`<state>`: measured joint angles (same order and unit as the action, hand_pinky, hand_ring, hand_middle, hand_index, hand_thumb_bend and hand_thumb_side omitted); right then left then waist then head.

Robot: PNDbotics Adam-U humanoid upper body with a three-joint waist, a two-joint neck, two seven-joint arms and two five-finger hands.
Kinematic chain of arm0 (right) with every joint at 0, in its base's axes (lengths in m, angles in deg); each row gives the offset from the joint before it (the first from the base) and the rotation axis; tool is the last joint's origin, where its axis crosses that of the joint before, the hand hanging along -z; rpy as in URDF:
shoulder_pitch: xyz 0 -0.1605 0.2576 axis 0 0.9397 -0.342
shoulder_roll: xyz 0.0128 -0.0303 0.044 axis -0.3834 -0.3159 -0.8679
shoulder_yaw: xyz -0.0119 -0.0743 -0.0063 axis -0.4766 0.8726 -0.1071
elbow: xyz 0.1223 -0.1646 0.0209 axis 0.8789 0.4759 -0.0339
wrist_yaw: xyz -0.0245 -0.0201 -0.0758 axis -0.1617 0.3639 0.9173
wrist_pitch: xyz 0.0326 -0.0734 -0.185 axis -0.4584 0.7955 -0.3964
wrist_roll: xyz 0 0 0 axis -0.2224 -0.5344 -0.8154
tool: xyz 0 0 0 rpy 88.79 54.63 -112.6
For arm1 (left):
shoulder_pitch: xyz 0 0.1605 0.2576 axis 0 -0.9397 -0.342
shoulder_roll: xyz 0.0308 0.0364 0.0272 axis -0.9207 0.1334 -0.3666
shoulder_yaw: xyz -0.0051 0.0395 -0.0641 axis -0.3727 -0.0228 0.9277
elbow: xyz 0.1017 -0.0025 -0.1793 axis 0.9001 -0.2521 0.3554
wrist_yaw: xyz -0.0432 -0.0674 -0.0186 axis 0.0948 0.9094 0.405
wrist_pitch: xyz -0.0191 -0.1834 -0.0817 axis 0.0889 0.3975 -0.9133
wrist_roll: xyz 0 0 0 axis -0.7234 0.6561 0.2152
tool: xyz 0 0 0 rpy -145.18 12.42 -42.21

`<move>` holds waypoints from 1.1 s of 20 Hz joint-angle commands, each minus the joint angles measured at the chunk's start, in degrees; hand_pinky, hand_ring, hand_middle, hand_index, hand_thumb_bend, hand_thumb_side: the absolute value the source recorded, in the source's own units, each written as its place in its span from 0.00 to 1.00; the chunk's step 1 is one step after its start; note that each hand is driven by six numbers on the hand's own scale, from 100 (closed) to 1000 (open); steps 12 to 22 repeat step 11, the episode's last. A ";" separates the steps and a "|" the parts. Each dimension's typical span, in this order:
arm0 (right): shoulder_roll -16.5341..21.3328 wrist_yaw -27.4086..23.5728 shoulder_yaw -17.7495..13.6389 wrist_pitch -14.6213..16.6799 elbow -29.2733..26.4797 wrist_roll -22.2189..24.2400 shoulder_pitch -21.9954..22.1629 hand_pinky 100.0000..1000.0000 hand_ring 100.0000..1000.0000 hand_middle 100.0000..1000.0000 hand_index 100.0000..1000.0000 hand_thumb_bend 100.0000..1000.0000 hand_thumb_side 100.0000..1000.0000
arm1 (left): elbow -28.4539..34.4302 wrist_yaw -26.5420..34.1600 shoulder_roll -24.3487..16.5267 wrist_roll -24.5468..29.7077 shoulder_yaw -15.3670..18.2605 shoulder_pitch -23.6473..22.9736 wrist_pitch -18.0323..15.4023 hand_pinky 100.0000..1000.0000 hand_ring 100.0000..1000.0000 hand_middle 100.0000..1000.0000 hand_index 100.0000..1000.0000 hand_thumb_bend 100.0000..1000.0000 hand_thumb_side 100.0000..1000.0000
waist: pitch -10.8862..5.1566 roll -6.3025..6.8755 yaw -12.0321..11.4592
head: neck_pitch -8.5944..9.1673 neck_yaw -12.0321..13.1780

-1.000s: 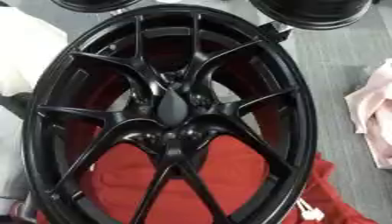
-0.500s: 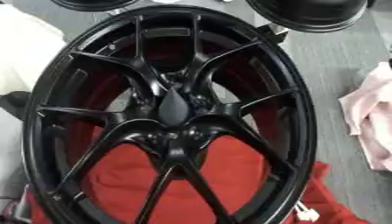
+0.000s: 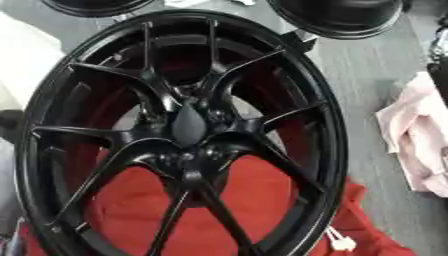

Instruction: Pull the pin out of the wheel hub.

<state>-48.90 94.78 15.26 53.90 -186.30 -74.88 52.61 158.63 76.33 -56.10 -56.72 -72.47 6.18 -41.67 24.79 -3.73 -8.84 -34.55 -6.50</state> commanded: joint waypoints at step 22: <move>1.68 1.39 -0.40 -0.28 -1.05 0.27 -2.13 0.72 0.65 0.74 0.86 0.00 0.43 | 19.30 11.78 16.12 -11.72 -0.92 -8.33 -5.61 0.70 0.69 0.63 0.82 0.04 0.80 | -1.32 -0.80 0.42 | 1.54 0.46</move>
